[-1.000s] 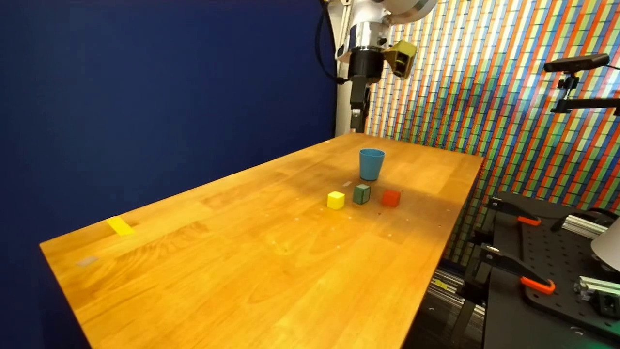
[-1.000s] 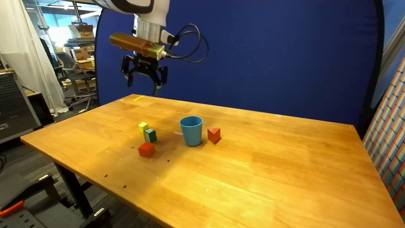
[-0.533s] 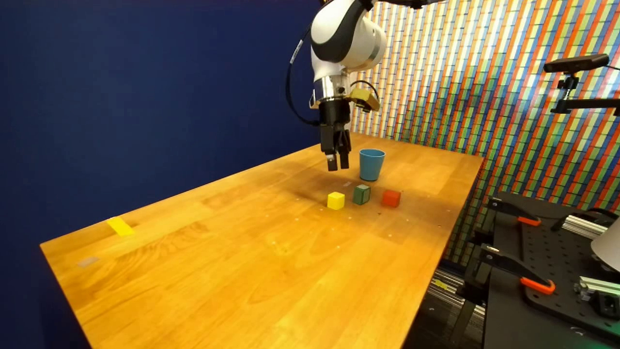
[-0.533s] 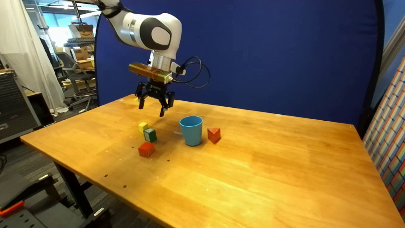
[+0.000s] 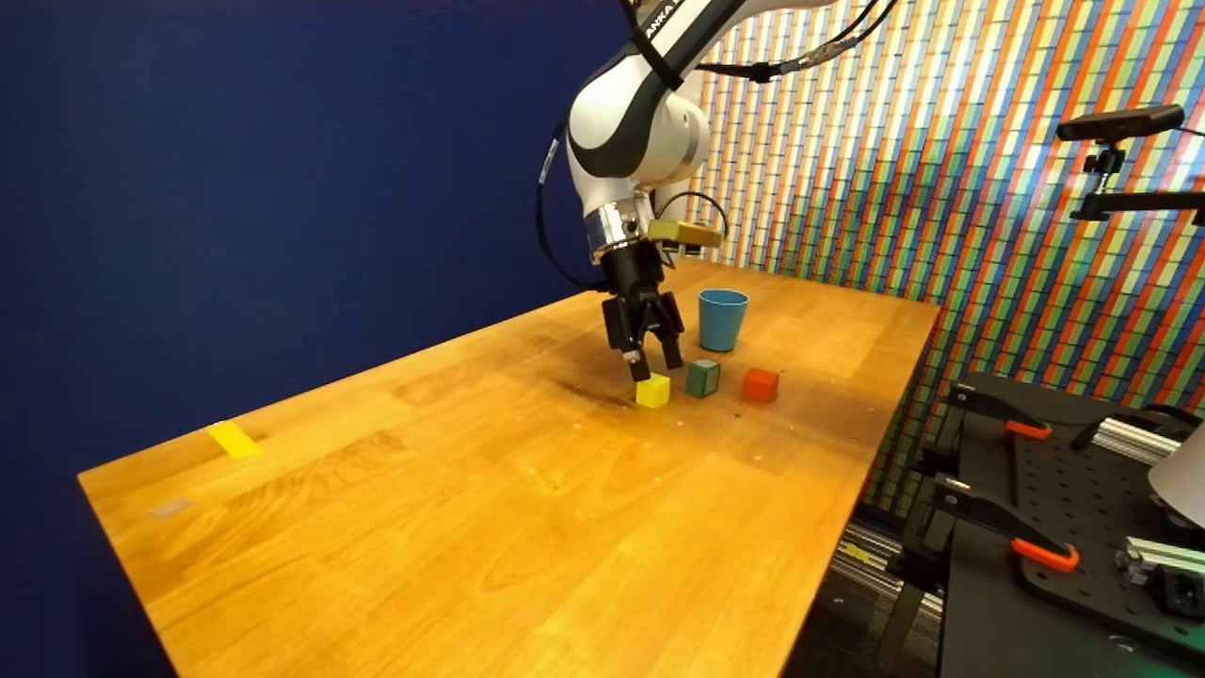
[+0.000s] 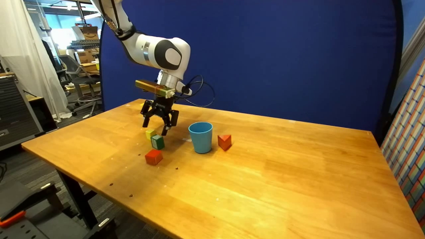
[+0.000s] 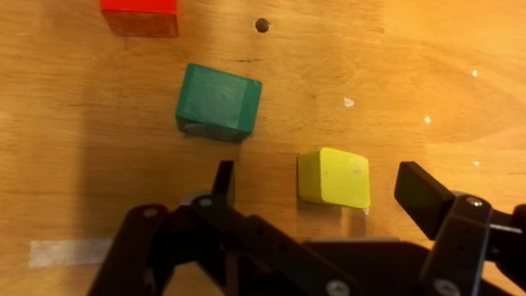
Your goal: Put the yellow cube in the blue cup
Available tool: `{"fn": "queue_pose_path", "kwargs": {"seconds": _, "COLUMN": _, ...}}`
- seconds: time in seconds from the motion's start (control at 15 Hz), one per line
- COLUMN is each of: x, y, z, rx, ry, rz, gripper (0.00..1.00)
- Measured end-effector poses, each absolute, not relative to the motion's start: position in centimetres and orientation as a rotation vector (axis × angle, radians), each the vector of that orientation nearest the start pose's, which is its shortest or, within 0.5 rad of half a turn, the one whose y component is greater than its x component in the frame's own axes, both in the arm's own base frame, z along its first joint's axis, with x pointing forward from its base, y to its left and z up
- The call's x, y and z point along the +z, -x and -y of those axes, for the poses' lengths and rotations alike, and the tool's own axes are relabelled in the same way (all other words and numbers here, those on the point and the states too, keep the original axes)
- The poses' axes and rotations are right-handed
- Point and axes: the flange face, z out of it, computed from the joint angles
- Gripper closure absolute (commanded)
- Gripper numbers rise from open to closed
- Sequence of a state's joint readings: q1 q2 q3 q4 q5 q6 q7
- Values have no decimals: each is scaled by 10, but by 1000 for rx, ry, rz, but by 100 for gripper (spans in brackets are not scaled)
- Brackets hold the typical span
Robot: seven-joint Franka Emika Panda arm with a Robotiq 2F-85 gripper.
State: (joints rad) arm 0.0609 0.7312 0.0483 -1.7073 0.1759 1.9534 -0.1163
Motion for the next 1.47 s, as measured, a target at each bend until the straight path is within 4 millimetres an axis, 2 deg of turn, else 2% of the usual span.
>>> {"fn": "queue_pose_path", "kwargs": {"seconds": 0.07, "x": 138, "y": -609, "z": -83, "rx": 725, "ry": 2866, "rz": 168, "gripper": 0}}
{"fn": "queue_pose_path", "kwargs": {"seconds": 0.13, "x": 138, "y": -610, "z": -87, "rx": 738, "ry": 2862, "rz": 170, "gripper": 25}}
{"fn": "queue_pose_path", "kwargs": {"seconds": 0.2, "x": 137, "y": -610, "z": -92, "rx": 750, "ry": 2858, "rz": 172, "gripper": 26}}
{"fn": "queue_pose_path", "kwargs": {"seconds": 0.27, "x": 136, "y": -611, "z": -95, "rx": 765, "ry": 2858, "rz": 171, "gripper": 32}}
{"fn": "queue_pose_path", "kwargs": {"seconds": 0.47, "x": 132, "y": -610, "z": -98, "rx": 804, "ry": 2869, "rz": 119, "gripper": 58}}
{"fn": "queue_pose_path", "kwargs": {"seconds": 0.73, "x": 125, "y": -606, "z": -98, "rx": 855, "ry": 2884, "rz": 54, "gripper": 87}}
{"fn": "queue_pose_path", "kwargs": {"seconds": 0.93, "x": 125, "y": -605, "z": -96, "rx": 881, "ry": 2902, "rz": 31, "gripper": 85}}
{"fn": "queue_pose_path", "kwargs": {"seconds": 1.07, "x": 133, "y": -607, "z": -88, "rx": 868, "ry": 2923, "rz": 7, "gripper": 85}}
{"fn": "queue_pose_path", "kwargs": {"seconds": 1.2, "x": 156, "y": -613, "z": -69, "rx": 827, "ry": 2962, "rz": -41, "gripper": 85}}
{"fn": "queue_pose_path", "kwargs": {"seconds": 1.47, "x": 220, "y": -619, "z": -17, "rx": 719, "ry": 3029, "rz": -184, "gripper": 85}}
